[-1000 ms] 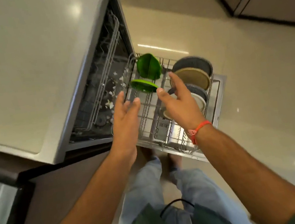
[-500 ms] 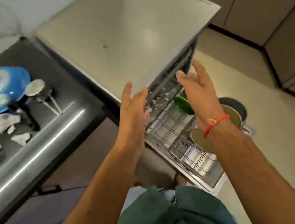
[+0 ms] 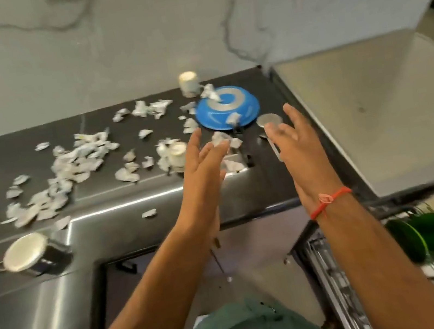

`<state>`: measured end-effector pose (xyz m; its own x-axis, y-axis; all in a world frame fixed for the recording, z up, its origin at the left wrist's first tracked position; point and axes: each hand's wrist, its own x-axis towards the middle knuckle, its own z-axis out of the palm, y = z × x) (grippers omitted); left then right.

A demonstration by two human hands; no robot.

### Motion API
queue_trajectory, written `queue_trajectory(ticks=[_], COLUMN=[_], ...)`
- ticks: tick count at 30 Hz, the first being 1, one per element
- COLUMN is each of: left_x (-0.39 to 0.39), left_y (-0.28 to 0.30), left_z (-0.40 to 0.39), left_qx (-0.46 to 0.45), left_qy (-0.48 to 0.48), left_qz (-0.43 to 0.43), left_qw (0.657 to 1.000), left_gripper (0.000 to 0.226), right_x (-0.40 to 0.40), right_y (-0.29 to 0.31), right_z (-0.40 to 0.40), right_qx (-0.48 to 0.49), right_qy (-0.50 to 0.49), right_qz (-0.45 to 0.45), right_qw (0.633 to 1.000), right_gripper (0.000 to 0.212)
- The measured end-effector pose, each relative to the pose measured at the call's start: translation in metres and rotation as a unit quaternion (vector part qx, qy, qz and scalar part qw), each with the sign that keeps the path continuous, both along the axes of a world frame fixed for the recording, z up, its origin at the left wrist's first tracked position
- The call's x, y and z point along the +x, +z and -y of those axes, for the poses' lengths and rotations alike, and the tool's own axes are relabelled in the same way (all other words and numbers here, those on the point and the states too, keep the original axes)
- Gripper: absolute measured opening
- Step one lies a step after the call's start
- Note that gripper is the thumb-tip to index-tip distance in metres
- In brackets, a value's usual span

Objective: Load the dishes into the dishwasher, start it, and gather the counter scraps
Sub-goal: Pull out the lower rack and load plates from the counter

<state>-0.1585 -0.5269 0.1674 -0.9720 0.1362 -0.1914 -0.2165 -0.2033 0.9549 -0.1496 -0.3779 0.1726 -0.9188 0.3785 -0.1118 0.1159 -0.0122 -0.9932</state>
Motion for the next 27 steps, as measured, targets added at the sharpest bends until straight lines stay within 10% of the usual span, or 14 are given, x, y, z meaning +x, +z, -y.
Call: queue_trajectory(ticks=[13, 27], left_x=[-0.002, 0.073], left_y=[-0.006, -0.006], left_z=[0.161, 0.255], left_qx=[0.033, 0.043], left_qy=[0.297, 0.615], left_qz=[0.022, 0.048], left_qw=[0.954, 0.786], left_gripper=[0.067, 0.061], right_x=[-0.068, -0.059], right_y=[0.004, 0.022], right_z=[0.188, 0.302], right_qx=[0.021, -0.011], right_qy=[0.331, 0.588], right_qz=[0.016, 0.015], right_qw=[0.943, 0.809], right_gripper=[0.06, 0.052])
